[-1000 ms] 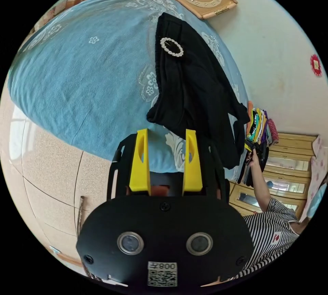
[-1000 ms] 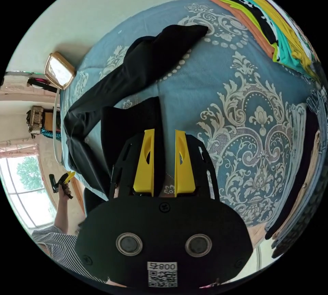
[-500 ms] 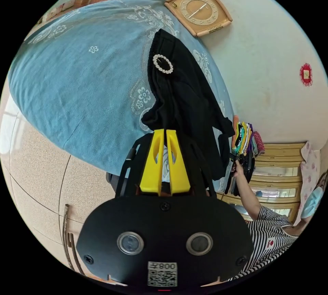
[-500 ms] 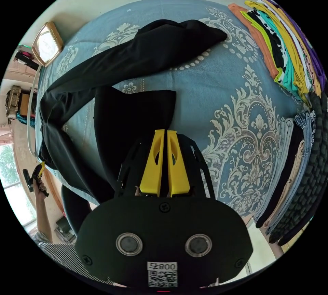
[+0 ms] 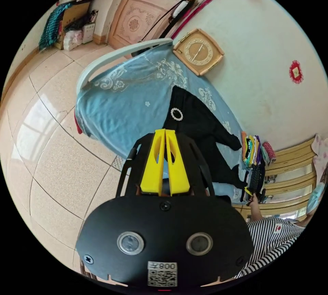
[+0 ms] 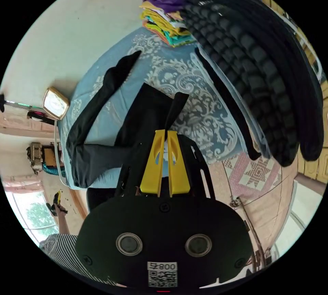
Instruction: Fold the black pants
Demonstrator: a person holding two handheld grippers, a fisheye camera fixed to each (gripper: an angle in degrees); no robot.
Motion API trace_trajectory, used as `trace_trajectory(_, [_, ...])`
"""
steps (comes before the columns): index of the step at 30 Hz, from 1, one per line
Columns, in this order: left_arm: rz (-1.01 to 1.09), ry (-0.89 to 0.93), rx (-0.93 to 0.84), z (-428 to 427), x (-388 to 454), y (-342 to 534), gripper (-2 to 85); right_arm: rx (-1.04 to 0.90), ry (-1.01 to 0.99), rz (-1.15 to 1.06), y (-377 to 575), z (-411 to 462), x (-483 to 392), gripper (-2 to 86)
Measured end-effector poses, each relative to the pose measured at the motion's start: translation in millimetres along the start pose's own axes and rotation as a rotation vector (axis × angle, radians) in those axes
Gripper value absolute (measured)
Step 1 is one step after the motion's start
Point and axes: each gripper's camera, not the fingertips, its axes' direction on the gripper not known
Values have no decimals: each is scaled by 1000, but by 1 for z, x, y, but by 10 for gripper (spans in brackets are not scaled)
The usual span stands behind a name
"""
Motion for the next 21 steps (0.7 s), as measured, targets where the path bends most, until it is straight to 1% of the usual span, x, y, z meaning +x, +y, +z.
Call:
trace_trajectory(2, [-33, 40, -62, 28, -5, 7, 20, -5, -73, 132, 27, 13, 39, 8])
trace_trajectory(4, [-59, 95, -119, 59, -5, 14, 38, 27, -158, 199, 41, 11, 56, 8])
trace_trajectory(6, [-106, 175, -200, 100, -3, 20, 74, 44, -174, 207, 44, 3, 57, 9])
trace_trajectory(8, [-146, 213, -250, 128, -1, 23, 90, 43, -129, 179, 42, -13, 48, 8])
trace_trajectory(11, [-198, 248, -272, 164, 3, 22, 82, 13, -117, 153, 41, -20, 42, 6])
trace_trajectory(13, [-241, 176, -269, 174, 6, 20, 50, -2, -106, 147, 42, -21, 39, 5])
trace_trajectory(15, [-204, 192, -237, 175, 13, 17, 26, -4, -107, 137, 46, -28, 34, 5])
trace_trajectory(18, [-117, 167, -200, 168, 22, 15, 22, -21, -91, 100, 62, -46, 27, 3])
trace_trajectory(20, [-119, 156, -224, 174, 21, 19, 24, -83, -26, 111, 84, -40, 36, 3])
trace_trajectory(21, [-153, 149, -228, 177, 17, 22, 27, -82, 11, 134, 90, -38, 41, 3])
